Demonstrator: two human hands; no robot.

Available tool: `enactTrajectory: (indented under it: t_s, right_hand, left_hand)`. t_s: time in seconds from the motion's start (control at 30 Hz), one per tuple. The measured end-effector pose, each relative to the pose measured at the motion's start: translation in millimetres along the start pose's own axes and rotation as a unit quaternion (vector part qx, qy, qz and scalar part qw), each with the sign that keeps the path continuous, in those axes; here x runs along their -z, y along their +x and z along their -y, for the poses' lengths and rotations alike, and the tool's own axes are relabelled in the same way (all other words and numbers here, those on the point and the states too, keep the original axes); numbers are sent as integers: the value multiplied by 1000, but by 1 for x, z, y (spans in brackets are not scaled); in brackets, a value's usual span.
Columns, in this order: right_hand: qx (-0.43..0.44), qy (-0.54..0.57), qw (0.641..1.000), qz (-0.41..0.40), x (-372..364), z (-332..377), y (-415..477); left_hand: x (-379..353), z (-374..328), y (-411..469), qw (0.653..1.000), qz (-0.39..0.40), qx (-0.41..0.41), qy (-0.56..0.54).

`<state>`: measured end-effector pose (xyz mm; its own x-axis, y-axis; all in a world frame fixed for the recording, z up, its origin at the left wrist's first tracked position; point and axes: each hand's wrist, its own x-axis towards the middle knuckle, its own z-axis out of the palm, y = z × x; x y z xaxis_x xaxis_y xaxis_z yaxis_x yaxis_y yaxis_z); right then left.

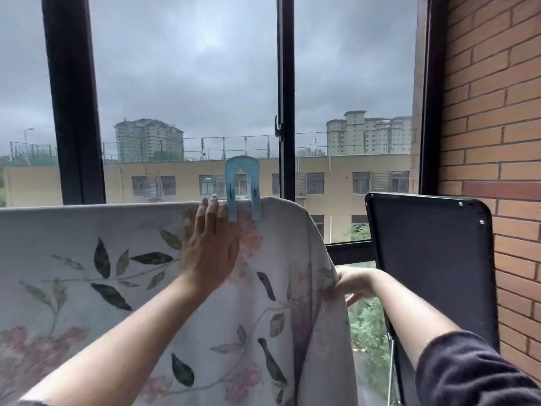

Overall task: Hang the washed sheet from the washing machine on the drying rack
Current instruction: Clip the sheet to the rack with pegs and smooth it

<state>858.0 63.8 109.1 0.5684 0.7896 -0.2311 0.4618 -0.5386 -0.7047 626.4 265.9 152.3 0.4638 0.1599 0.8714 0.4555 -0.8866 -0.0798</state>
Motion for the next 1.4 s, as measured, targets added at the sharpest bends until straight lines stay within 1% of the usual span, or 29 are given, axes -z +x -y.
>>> enactTrajectory:
  t_s: [0.07, 0.1, 0.17, 0.23, 0.27, 0.3, 0.37, 0.43, 0.47, 0.57, 0.6, 0.63, 0.67, 0.7, 0.73, 0.77, 0.8, 0.83, 0.87, 0.93, 0.97, 1.07, 1.13, 1.2, 1.23, 1.3, 1.33, 1.37, 1.4]
  right_hand:
    - [-50, -92, 994, -16, 6, -7, -6]
    - [-60, -148, 986, -48, 11, -9, -10]
    - [-68, -239, 956, -158, 23, -8, -17]
    - [-81, -248, 919, -295, 34, -8, -23]
    - [-92, -235, 904, -345, 38, -9, -26]
    - [-102, -228, 895, -370, 40, -11, -28]
    - [-122, -236, 887, -378, 45, -14, -28]
    - [-133, -243, 873, -402, 46, -18, -27]
    - [-135, -235, 877, -397, 45, -18, -27]
    - [-154, -246, 900, -325, 37, -16, -25]
    - [-146, -251, 900, -324, 33, -15, -23]
    - [-113, -234, 907, -331, 30, -14, -21]
    - [-60, -179, 929, -318, 27, -13, -19]
    - [4, -88, 957, -278, 23, -14, -17]
    - [57, 16, 975, -214, 17, -13, -17]
    - [83, 78, 982, -150, 10, -12, -18]
    - [87, 70, 988, -111, 3, -12, -19]
    - [81, 17, 992, -97, -5, -11, -18]
    - [66, -66, 989, -112, -12, -12, -16]
    - [27, -225, 962, -154, -25, -14, -9]
    - [1, -275, 947, -167, -29, -14, -6]
    - [-63, -375, 907, -180, -21, -11, -7]
    - [-113, -399, 881, -227, 0, -10, -8]
    - [-154, -348, 868, -319, 25, -9, -9]
    - [-157, -289, 869, -370, 37, -7, -6]
    - [-128, -131, 878, -442, 55, -3, 4]
    - [-99, -55, 880, -462, 60, 1, 14]
    - [-64, 12, 887, -456, 59, 6, 22]
    - [-25, 80, 904, -420, 53, 12, 30]
  left_hand:
    - [-5, -18, -26, 999, 11, -36, -3]
    - [-9, -29, -36, 997, 31, -69, 8]
    - [-20, -48, -44, 985, 78, -149, 42]
    - [-25, -62, -35, 972, 103, -196, 76]
    - [-26, -69, -28, 971, 111, -198, 79]
    - [-26, -74, -20, 971, 111, -194, 82]
    - [-21, -86, -5, 973, 105, -190, 82]
    - [-18, -97, 8, 970, 91, -206, 94]
    - [-17, -100, 15, 969, 95, -205, 103]
    - [-14, -110, 36, 974, 117, -158, 111]
    - [-14, -113, 41, 976, 117, -148, 106]
    - [-15, -115, 46, 977, 120, -141, 101]
    - [-15, -117, 51, 978, 124, -135, 98]
    - [-15, -118, 56, 978, 132, -131, 97]
    - [-14, -118, 60, 977, 140, -127, 99]
    - [-14, -118, 64, 977, 144, -127, 97]
    - [-15, -118, 68, 977, 144, -130, 94]
    - [-16, -117, 71, 976, 140, -137, 94]
    - [-17, -115, 74, 976, 136, -143, 96]
    - [-21, -114, 76, 975, 134, -151, 94]
    - [-23, -113, 76, 974, 135, -154, 95]
    - [-25, -112, 75, 973, 140, -159, 91]
    - [-25, -110, 74, 974, 143, -159, 81]
    - [-24, -109, 73, 974, 140, -161, 72]
    - [-24, -108, 73, 976, 134, -162, 63]
    - [-23, -107, 74, 979, 124, -155, 36]
    - [-22, -106, 74, 981, 119, -153, 26]
    - [-22, -106, 75, 981, 117, -152, 20]
    - [-23, -105, 75, 981, 118, -153, 15]
